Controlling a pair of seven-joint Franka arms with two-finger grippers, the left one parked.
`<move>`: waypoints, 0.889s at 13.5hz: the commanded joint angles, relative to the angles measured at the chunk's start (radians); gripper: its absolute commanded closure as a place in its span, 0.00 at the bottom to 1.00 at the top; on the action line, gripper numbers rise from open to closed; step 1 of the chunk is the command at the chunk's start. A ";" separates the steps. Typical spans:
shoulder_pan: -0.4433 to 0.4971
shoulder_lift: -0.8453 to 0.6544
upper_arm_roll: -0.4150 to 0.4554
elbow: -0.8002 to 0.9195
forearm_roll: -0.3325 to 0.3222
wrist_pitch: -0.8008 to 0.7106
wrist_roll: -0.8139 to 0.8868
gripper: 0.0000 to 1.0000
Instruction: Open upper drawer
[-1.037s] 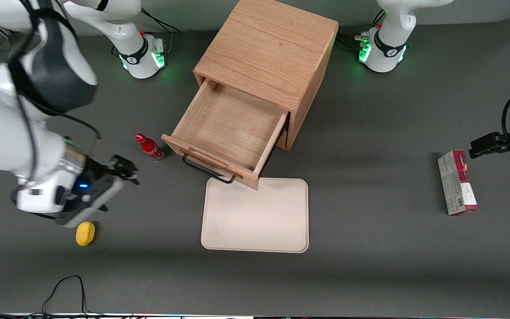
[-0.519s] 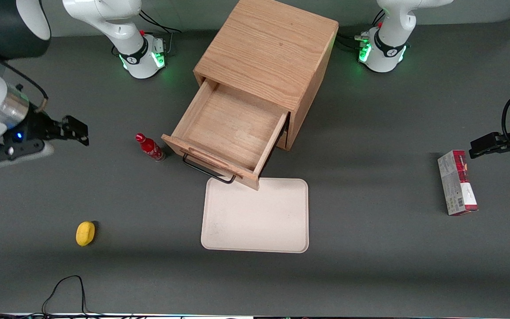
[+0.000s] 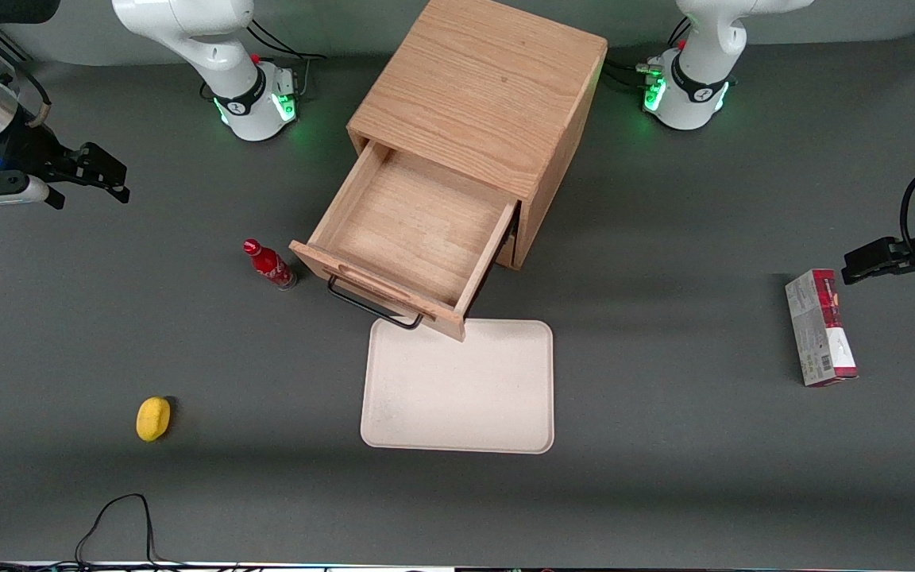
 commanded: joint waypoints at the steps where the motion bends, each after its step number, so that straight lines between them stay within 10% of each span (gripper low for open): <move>1: 0.015 0.000 -0.006 -0.008 0.045 0.013 0.034 0.00; 12: 0.014 0.050 -0.008 0.030 0.054 0.014 0.031 0.00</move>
